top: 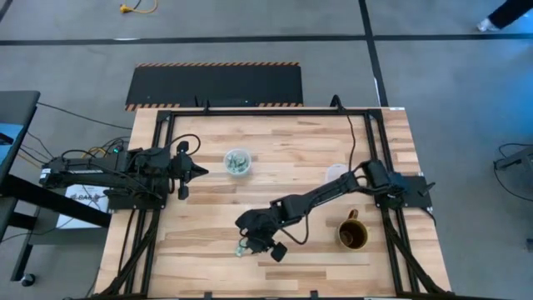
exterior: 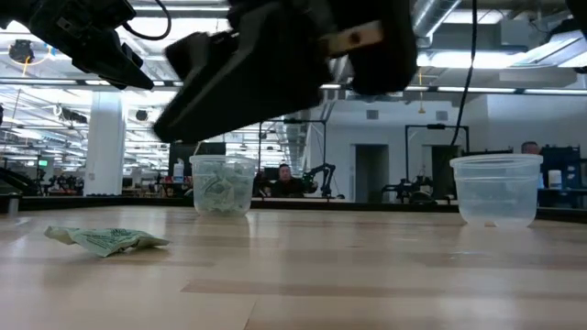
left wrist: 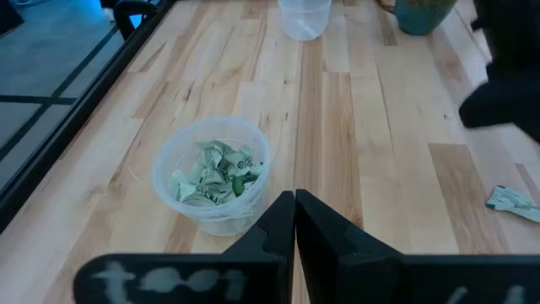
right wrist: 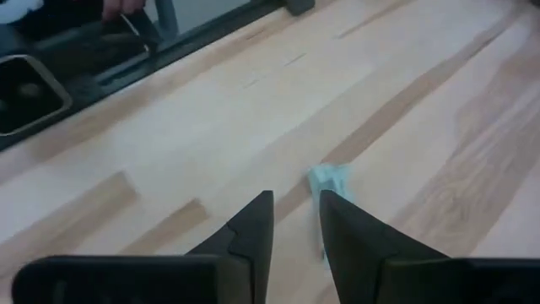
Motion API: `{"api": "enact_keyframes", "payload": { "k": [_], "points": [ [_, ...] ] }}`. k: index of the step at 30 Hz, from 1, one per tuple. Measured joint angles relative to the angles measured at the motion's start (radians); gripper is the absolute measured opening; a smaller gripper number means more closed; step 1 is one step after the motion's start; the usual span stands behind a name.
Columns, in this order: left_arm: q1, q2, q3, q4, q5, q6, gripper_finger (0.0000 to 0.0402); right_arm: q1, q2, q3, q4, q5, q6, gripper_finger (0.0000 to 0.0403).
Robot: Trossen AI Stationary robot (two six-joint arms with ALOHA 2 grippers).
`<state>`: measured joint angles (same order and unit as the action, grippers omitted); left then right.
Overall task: Pick and place Stevia / Truvia into bins
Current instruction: Put the white stevia packet into the left transparent container
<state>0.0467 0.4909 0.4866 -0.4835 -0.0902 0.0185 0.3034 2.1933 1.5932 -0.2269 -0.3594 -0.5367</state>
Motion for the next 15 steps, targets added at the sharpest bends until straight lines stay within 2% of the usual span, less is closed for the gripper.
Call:
{"api": "enact_keyframes", "payload": {
  "k": [4, 15],
  "points": [
    [0.0, 0.0, 0.0, 0.0, 0.0, 0.0, 0.0, -0.006, 0.054, 0.048, -0.002, 0.0, -0.013, 0.0117],
    [0.0, 0.0, 0.0, 0.0, 0.0, 0.0, 0.0, -0.004, 0.129, 0.138, -0.015, 0.03, 0.004, 0.0224]
  ]
}}
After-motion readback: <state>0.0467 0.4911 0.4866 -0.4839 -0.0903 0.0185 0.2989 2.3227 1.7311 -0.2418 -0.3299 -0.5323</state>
